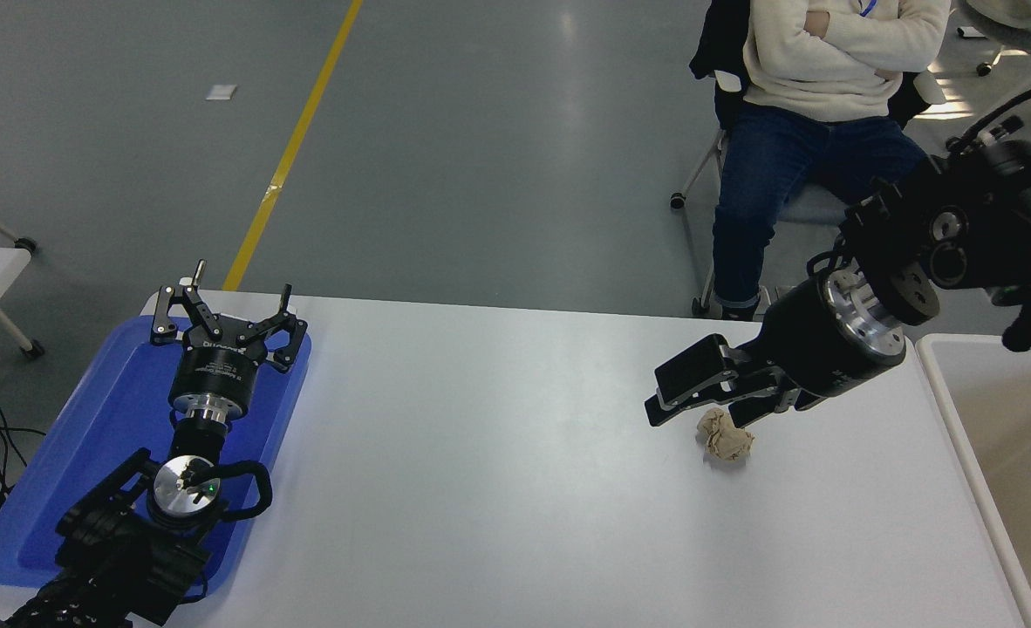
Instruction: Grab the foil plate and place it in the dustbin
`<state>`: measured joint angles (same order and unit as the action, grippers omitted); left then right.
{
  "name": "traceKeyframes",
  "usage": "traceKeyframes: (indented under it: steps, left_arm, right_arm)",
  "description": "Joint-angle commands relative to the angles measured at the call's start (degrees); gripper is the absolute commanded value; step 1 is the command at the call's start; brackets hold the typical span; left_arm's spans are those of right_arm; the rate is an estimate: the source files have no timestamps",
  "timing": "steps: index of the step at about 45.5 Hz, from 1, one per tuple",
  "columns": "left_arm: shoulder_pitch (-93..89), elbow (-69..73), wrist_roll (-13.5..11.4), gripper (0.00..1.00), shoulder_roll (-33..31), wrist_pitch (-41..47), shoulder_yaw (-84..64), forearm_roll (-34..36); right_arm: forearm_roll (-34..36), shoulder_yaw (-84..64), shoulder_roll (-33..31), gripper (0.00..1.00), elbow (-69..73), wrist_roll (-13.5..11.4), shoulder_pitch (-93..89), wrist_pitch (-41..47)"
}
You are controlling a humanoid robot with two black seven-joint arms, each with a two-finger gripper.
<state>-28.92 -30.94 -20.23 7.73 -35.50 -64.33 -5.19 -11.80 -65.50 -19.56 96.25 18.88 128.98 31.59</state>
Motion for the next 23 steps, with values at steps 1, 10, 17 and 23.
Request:
traceKeyframes:
  steps: [1,10,17,23]
  left_arm:
    - [0.00,0.09,0.01,1.00,0.00,-0.01,-0.01,0.00]
    - [0.00,0.00,0.01,1.00,0.00,-0.01,-0.01,0.00]
    - [0.00,0.00,0.01,1.00,0.00,-0.01,-0.01,0.00]
    - [0.00,0.00,0.01,1.00,0.00,-0.01,-0.01,0.00]
  right_arm:
    - [3.71,-1.74,2.51,1.00,0.16,-1.38,1.09,2.25]
    - [3.80,-5.34,6.11,1.00,-0.01,-10.16,2.15,-0.03]
    - [4.77,-6.57,9.19,1.00,-0.36,-15.27,2.06,-3.02]
    - [7.84,-6.84,9.54,1.00,-0.45,-15.98,2.15,-2.41]
